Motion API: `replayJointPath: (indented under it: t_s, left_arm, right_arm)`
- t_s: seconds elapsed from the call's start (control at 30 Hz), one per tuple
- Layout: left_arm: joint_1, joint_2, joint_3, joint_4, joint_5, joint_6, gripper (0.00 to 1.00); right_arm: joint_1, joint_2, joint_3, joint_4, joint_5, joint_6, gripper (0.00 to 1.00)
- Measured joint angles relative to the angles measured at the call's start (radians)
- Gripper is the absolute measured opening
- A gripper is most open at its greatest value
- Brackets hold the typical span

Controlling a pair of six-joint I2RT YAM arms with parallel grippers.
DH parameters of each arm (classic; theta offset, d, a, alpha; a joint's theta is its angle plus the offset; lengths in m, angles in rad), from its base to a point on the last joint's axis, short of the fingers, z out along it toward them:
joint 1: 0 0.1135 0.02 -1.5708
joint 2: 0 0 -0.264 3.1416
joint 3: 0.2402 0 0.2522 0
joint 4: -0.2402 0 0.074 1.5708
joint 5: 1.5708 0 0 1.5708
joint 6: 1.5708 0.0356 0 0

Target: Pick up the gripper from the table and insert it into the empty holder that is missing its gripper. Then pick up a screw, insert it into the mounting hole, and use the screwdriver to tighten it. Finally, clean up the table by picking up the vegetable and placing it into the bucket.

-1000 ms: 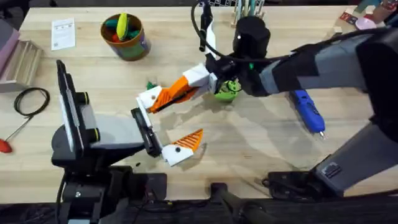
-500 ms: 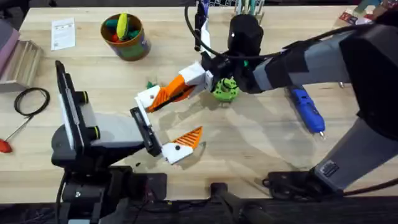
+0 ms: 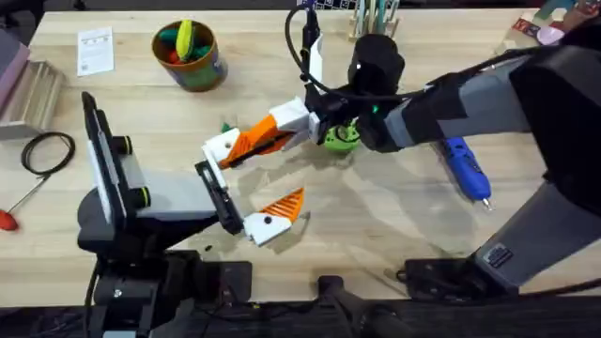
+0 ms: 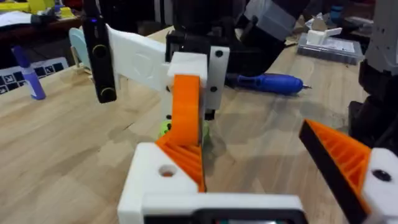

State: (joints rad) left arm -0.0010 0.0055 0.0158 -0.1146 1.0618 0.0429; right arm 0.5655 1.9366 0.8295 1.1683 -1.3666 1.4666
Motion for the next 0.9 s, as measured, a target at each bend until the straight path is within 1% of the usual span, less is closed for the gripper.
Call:
replayJointPath:
  t_s: [0.27, 0.5, 0.9]
  left_arm:
    - [0.000, 0.000, 0.000, -0.001, 0.001, -0.017, 0.986]
    - [0.000, 0.000, 0.000, 0.002, -0.011, -0.013, 0.986]
    - [0.000, 0.000, 0.000, 0.003, -0.017, -0.009, 0.986]
  right_arm:
    - [-0.001, -0.004, 0.003, -0.041, 0.001, 0.007, 0.008]
    - [-0.001, -0.003, 0.044, -0.106, -0.003, 0.003, 0.008]
    - [0.001, -0.003, 0.052, -0.118, -0.003, -0.001, 0.008]
